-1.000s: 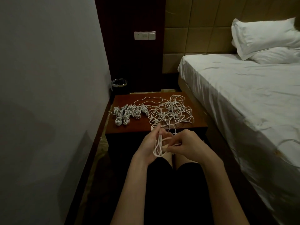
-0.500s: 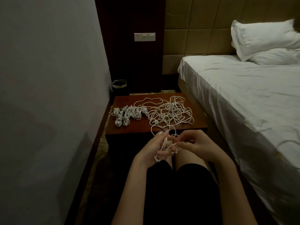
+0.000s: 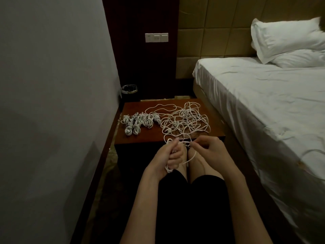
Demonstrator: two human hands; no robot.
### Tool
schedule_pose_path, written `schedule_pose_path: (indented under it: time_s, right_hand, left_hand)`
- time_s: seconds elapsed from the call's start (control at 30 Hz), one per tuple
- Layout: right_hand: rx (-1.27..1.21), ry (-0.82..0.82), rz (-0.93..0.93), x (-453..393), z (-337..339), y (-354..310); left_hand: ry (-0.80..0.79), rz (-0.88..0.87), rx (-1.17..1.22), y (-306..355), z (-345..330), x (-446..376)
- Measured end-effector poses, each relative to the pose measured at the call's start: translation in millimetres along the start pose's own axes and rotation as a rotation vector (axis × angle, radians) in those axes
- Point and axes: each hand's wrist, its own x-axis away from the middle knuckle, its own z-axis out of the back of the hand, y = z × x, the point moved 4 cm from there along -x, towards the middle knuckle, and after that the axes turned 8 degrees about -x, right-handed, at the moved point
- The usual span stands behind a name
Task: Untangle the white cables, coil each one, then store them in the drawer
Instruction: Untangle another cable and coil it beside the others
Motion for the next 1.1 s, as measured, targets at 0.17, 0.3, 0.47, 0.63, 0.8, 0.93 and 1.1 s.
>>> schedule_pose_path:
  time_s: [0.17,0.3,0.47,0.63,0.8,0.93,1.1]
  right_hand:
    - [-0.104,0.011,0.025,1,3,-8]
    - [-0.084,-0.015,0.116,2,-14,-27]
    - [0.002,-0.072,0.134,5,-40,-36]
    - [-0.035,-0.261,0.047,8,-38,-32]
    - [-0.003,-0.434,-0.047,10,-28,-19]
    - [0.093,-0.531,-0.019,14,-44,-25]
    - [0.234,-0.478,-0.096,7,-39,-7]
  left_hand:
    - [0.209,-0.104,0.012,4,3,-2]
    - [0.257,-0.129,-0.070,4,-3,-4]
    - [0.263,-0.136,-0.083,5,-8,1]
    - [0.442,-0.134,0.143,3,11,0]
    - [0.417,-0.122,0.454,0,16,-2]
    - [0.368,-0.130,0.506,4,9,-3]
    - [0.210,-0.124,0.531,5,11,2]
